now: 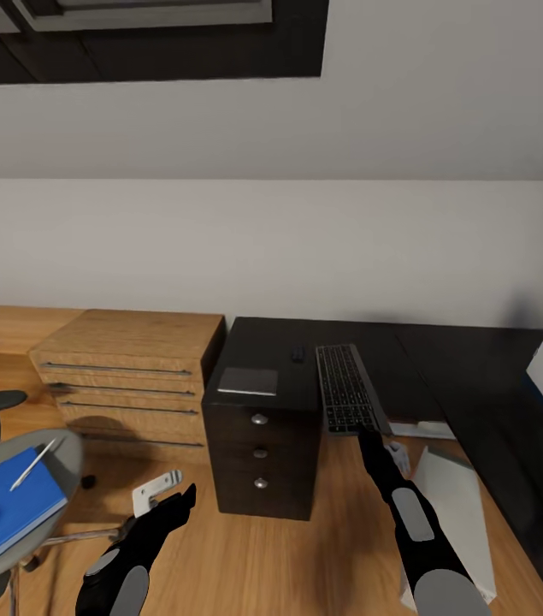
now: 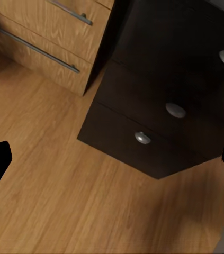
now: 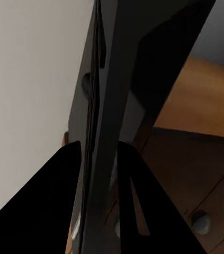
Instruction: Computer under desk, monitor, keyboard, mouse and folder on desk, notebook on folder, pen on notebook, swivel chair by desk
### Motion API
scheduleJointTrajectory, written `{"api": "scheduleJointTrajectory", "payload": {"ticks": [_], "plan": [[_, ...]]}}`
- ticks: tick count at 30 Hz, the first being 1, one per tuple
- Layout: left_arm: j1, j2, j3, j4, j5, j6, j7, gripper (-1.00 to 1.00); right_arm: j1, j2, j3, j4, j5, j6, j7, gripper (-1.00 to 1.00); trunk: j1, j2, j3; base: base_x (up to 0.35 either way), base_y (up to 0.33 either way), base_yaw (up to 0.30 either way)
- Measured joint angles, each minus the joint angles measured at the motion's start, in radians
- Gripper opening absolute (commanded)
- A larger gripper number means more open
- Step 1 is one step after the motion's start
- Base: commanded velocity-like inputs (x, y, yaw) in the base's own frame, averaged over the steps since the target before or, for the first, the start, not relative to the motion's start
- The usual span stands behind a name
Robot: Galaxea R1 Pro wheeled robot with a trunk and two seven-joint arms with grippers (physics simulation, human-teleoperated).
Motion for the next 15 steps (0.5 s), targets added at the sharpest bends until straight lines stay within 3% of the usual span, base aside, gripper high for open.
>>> {"api": "scheduleJointTrajectory", "payload": {"ticks": [9,15], "plan": [[0.0,0.0,0.0,0.0,-0.001,-0.001,0.001,1.0,0.0,0.001,-0.002,-0.001,-0.001,0.0,-0.003,-1.0,0.0,0.0,0.0,0.207,0.0,0.0],[0.0,0.0,0.0,0.0,-0.001,-0.001,0.001,1.0,0.0,0.001,-0.016,0.0,-0.001,-0.004,-0.008,-1.0,0.0,0.0,0.0,0.046,0.0,0.0]]}}
